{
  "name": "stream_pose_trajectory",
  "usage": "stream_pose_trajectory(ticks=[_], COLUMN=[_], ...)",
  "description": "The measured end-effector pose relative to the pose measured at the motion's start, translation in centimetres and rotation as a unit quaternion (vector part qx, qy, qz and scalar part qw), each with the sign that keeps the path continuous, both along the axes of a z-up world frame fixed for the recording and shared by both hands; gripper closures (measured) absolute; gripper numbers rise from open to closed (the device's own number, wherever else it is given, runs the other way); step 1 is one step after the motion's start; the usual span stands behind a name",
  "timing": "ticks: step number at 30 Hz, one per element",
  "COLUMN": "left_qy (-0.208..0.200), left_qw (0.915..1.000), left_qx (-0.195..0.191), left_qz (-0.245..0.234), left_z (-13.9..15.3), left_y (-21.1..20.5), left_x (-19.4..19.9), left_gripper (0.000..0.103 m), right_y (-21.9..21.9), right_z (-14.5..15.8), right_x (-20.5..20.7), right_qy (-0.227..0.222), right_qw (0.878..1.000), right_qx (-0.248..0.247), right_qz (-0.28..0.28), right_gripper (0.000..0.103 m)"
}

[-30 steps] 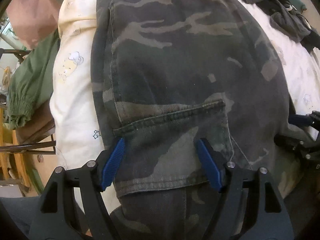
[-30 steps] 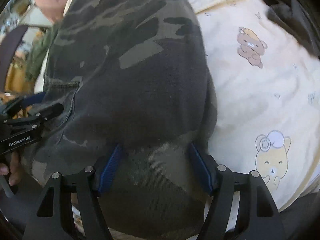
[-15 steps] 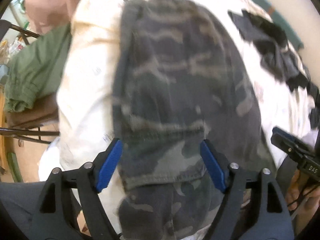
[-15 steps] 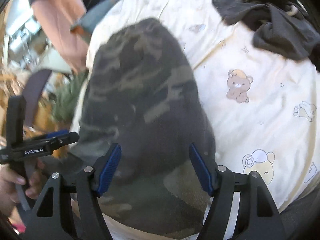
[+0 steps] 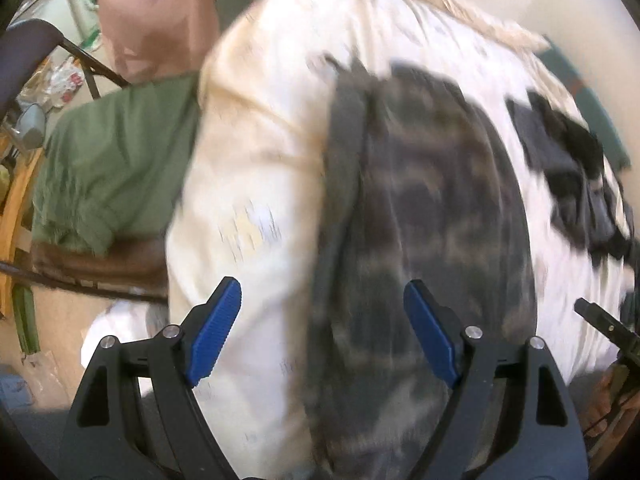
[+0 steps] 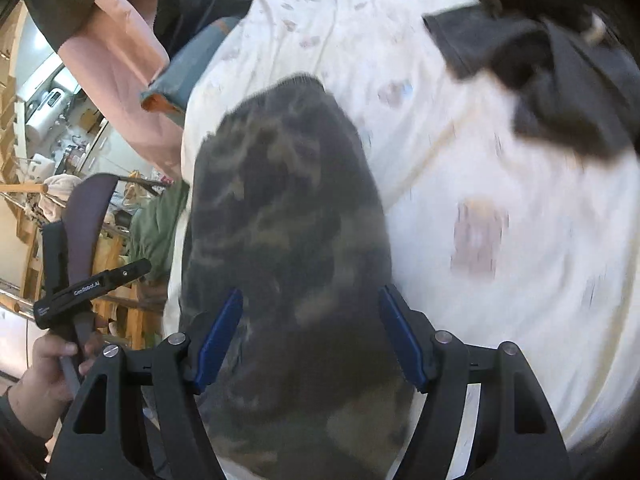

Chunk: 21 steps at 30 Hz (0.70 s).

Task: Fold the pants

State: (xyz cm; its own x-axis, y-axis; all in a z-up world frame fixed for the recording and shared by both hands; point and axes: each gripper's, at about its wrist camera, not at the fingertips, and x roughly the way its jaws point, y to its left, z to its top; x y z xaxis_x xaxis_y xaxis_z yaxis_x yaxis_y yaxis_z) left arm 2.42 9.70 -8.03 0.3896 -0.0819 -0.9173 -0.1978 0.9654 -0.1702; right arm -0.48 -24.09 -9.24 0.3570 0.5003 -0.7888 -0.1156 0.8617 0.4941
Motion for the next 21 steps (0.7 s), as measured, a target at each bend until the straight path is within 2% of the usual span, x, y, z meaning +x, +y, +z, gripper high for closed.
stream_pose_trajectory(ticks=[4,8,12,16,18,19,20,21], left_qy=[-0.009,0.016,0.042,0.046,0.044,0.048,0.054,0.059], left_qw=[0.9999,0.9986,0.9963,0.9937,0.9915,0.9901,0.9881,0.9862], left_qx=[-0.012,-0.045,-0.053,-0.051,-0.060,-0.064,-0.069,-0.073], left_qz=[0.001,-0.025,-0.053,-0.089,-0.107,-0.115,-0.127,-0.137], left_z=[0.1,-2.9,-6.3,-8.2,-8.7,-9.1,-9.4,-9.6], left_y=[1.6,1.4,0.0,-1.6,-2.1,-2.3,-2.5,-2.7], left_x=[5.8,12.2,17.1,20.3,21.8,22.5,23.0,23.3], left_gripper=[0.022,0.022,0.022,0.023,0.029,0.034,0.043,0.046], right_y=[-0.2,1.1,2.7,4.8,5.4,5.6,5.8,6.1], right_z=[1.6,0.4,-3.2,-8.8,-11.0,-12.1,-12.7,-13.2], right_x=[7.9,15.5,21.8,26.8,27.9,28.4,28.6,28.7], right_qy=[0.003,0.019,0.047,0.090,0.111,0.125,0.132,0.134], right_qw=[1.000,0.998,0.997,0.993,0.989,0.983,0.979,0.975], right_qx=[0.002,-0.013,0.009,0.034,0.065,0.104,0.128,0.146], right_qz=[0.031,0.051,0.053,0.067,0.077,0.082,0.089,0.101], right_gripper=[0.030,0.030,0.030,0.029,0.025,0.025,0.025,0.025])
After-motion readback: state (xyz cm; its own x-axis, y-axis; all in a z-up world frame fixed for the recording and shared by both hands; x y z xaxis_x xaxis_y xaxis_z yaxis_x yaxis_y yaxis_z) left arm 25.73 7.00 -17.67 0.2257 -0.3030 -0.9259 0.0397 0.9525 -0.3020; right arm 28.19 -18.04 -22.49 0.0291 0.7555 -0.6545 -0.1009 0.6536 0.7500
